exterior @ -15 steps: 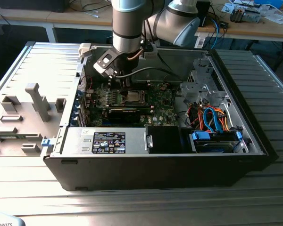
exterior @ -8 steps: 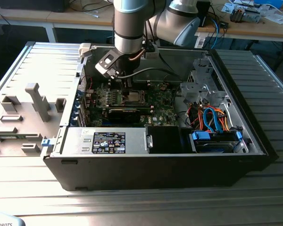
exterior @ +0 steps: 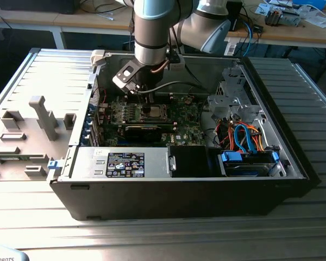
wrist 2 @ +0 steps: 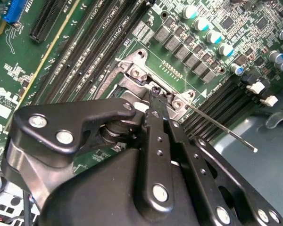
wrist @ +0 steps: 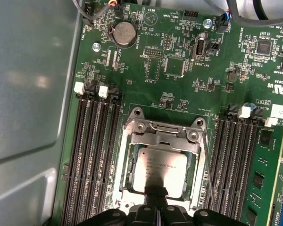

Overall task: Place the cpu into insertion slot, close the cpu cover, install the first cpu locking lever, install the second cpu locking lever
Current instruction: 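Close the cpu cover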

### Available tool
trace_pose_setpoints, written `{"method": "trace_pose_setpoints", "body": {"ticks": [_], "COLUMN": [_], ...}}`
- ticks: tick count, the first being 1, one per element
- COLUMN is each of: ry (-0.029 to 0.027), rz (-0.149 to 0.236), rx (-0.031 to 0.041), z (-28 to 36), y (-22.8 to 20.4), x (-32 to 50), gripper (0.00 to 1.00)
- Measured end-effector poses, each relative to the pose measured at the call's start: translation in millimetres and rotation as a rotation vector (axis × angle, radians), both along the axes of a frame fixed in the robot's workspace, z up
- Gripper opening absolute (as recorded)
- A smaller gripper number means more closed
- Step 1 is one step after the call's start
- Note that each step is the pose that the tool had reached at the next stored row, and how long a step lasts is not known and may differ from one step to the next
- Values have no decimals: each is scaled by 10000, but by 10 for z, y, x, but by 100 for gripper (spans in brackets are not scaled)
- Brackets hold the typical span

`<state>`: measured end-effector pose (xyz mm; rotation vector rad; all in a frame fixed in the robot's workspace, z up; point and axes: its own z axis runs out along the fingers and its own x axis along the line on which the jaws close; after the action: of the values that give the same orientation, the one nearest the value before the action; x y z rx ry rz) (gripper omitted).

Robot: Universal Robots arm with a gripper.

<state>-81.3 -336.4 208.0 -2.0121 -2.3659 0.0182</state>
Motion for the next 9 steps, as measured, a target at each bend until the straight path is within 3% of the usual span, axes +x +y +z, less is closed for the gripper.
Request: {"method": "trace_pose_setpoints", "body": {"ticks": [7,9], "ry": [-1,-2], "rz": [0,0], "rx": [1,4], "z": [-18,-20], "y": [0,-1], "x": [0,46], "gripper": [11,11]}}
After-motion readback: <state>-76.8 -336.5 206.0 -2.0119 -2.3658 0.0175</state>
